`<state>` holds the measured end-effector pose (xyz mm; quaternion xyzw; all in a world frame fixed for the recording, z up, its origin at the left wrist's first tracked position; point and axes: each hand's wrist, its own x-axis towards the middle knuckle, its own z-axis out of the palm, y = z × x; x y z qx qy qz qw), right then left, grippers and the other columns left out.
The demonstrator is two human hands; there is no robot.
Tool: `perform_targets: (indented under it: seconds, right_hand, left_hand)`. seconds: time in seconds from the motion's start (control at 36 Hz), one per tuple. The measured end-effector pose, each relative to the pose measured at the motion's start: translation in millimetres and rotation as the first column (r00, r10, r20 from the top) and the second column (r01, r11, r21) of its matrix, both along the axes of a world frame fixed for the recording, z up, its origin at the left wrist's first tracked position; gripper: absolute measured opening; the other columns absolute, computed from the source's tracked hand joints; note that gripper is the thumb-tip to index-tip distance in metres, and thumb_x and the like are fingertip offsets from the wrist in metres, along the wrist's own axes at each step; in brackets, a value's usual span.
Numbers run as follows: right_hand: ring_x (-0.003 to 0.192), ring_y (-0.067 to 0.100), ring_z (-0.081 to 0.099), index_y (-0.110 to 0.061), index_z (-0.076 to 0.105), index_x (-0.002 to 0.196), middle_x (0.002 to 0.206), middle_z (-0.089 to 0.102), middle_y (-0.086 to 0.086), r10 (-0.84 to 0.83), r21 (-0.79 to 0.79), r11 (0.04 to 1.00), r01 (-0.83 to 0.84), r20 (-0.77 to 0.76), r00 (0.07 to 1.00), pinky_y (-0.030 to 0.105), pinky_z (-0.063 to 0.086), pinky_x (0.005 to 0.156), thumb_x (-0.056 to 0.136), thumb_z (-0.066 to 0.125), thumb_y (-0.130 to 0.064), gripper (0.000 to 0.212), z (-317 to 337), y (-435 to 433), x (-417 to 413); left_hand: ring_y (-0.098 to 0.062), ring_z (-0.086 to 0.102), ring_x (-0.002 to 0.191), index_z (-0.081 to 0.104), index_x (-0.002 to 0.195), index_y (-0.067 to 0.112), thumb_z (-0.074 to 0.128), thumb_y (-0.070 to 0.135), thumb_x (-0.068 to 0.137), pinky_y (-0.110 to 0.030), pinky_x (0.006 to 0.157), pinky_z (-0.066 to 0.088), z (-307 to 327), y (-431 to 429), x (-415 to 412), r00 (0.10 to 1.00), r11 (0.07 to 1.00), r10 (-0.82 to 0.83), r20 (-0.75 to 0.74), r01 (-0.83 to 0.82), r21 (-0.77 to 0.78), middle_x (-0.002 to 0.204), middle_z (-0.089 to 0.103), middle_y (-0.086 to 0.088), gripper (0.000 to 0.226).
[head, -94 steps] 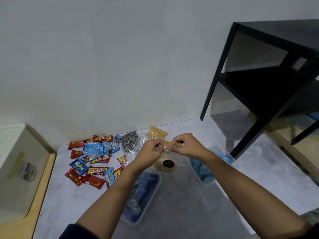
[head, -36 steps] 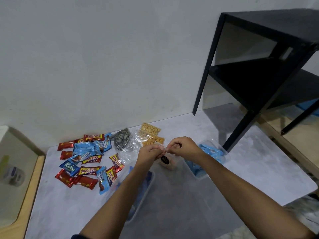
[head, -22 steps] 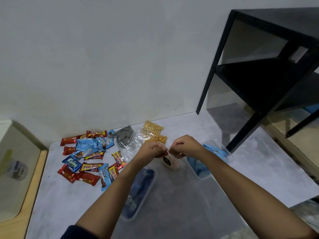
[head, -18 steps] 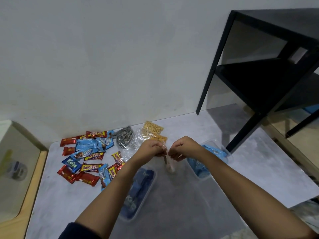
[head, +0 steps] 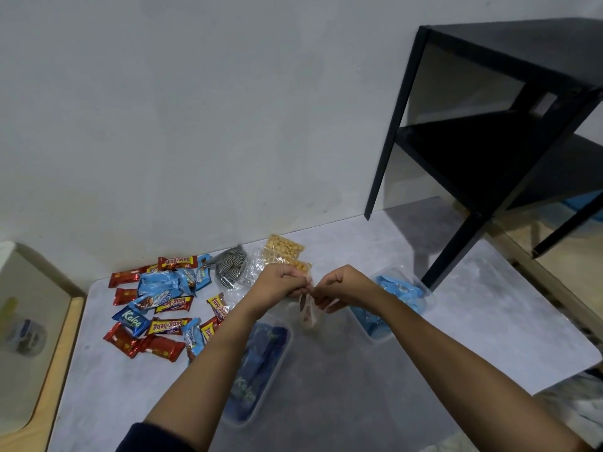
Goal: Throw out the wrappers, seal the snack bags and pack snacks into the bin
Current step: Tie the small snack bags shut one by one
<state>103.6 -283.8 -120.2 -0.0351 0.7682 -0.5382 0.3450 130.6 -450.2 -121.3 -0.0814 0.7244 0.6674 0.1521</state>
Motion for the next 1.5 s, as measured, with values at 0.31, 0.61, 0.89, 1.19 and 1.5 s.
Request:
perform_targets:
  seconds: [0.31,0.61,0.89,1.19,1.5]
  right_hand:
    - [0.071,0.016,0.063,-0.011,0.062,0.076,0.077,0.064,0.008,0.064,0.005,0.998,-0.064,-0.021,0.998,0.028,0.054,0.066,0.086,0.064,-0.028,0.019,-3,-5,9]
    - [0.069,0.015,0.062,-0.011,0.054,0.079,0.076,0.062,0.006,0.129,-0.057,0.99,-0.125,0.059,0.99,0.027,0.053,0.064,0.092,0.053,-0.015,0.014,-1,-1,12]
    - [0.061,0.016,0.061,-0.007,0.059,0.069,0.068,0.06,0.009,0.012,0.016,1.0,-0.01,-0.127,0.992,0.027,0.055,0.061,0.087,0.045,-0.003,0.023,-5,-1,12]
    - [0.062,0.012,0.057,-0.002,0.06,0.079,0.069,0.059,0.006,-0.064,0.003,0.998,0.066,-0.216,0.974,0.022,0.052,0.057,0.087,0.044,-0.005,0.018,-9,3,13]
    - [0.069,0.01,0.059,-0.01,0.066,0.092,0.08,0.068,0.002,0.116,0.184,0.982,0.039,-0.752,0.649,0.019,0.047,0.068,0.083,0.064,-0.021,0.014,-36,25,-8]
  left_hand:
    - [-0.006,0.06,0.046,0.064,0.074,-0.004,0.054,-0.014,0.082,-0.012,0.051,0.05,1,-6,-1,0.996,0.999,-0.016,0.085,0.012,0.052,0.055,0.068,-0.004,0.016]
    - [-0.011,0.067,0.059,0.064,0.08,-0.007,0.056,-0.01,0.082,-0.017,0.063,0.056,4,-8,-5,0.984,0.992,-0.123,0.131,0.116,0.055,0.068,0.072,-0.008,0.009]
    - [-0.005,0.065,0.056,0.062,0.074,-0.001,0.054,-0.009,0.086,-0.013,0.06,0.054,-1,0,-3,0.996,0.999,-0.043,0.076,0.045,-0.023,0.058,0.068,-0.001,0.016]
    - [-0.001,0.059,0.048,0.062,0.077,-0.003,0.052,-0.008,0.087,-0.012,0.055,0.05,-8,6,-2,0.999,0.998,0.034,0.028,-0.032,-0.053,0.053,0.065,0.002,0.015]
    - [-0.004,0.05,0.05,0.06,0.082,0.005,0.058,0.0,0.086,-0.011,0.05,0.041,-23,27,-12,0.94,0.944,0.327,-0.094,-0.32,0.083,0.064,0.057,-0.002,0.007]
